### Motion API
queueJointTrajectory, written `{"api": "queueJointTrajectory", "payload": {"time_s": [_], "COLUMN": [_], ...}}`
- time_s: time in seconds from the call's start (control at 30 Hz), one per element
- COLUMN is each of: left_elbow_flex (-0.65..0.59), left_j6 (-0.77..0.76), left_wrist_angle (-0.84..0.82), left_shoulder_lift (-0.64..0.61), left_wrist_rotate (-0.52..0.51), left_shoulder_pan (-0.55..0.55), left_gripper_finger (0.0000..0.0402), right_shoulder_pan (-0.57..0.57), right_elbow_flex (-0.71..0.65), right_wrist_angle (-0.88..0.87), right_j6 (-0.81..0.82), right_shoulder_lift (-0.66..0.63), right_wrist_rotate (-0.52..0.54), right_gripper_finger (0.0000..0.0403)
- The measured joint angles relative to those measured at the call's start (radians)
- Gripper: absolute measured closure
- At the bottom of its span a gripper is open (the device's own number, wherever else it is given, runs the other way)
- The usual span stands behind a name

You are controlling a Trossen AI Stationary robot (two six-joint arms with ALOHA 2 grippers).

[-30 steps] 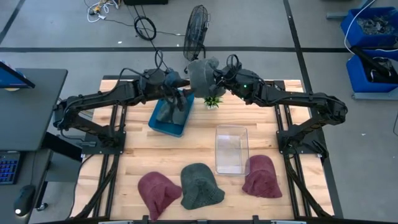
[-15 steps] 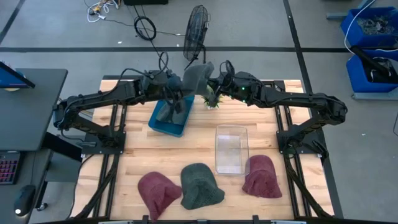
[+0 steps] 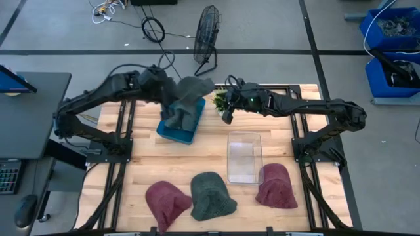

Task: Pick & Place hat
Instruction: Put the top black cap into the blue bin

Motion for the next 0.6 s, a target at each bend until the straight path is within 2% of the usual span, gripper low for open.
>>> {"api": "queueJointTrajectory", "payload": {"time_s": [0.13, 0.23, 0.3, 0.43, 0.6], "left_elbow_flex": [0.072, 0.061, 0.031, -0.04, -0.092], "left_j6": [0.001, 0.014, 0.081, 0.212, 0.315], "left_wrist_angle": [-0.188, -0.257, -0.272, -0.275, -0.274], "left_shoulder_lift": [-0.001, 0.0, 0.0, 0.013, 0.069], "left_wrist_rotate": [0.002, 0.014, 0.08, 0.288, 0.307], "left_shoulder_pan": [0.015, 0.026, 0.036, 0.046, 0.053], "left_gripper_finger": [0.038, 0.0388, 0.0391, 0.0386, 0.0382], "right_shoulder_pan": [0.015, 0.019, 0.018, 0.018, 0.018], "right_elbow_flex": [0.0, 0.0, 0.0, 0.0, 0.0], "right_wrist_angle": [-0.002, -0.009, -0.015, -0.037, -0.058], "right_j6": [0.0, 0.0, 0.0, 0.001, 0.026], "right_shoulder_lift": [0.0, 0.0, 0.0, 0.0, 0.0], "right_wrist_rotate": [0.003, 0.004, 0.004, 0.005, 0.006], "right_gripper_finger": [0.0279, 0.0269, 0.0265, 0.0261, 0.0261]}}
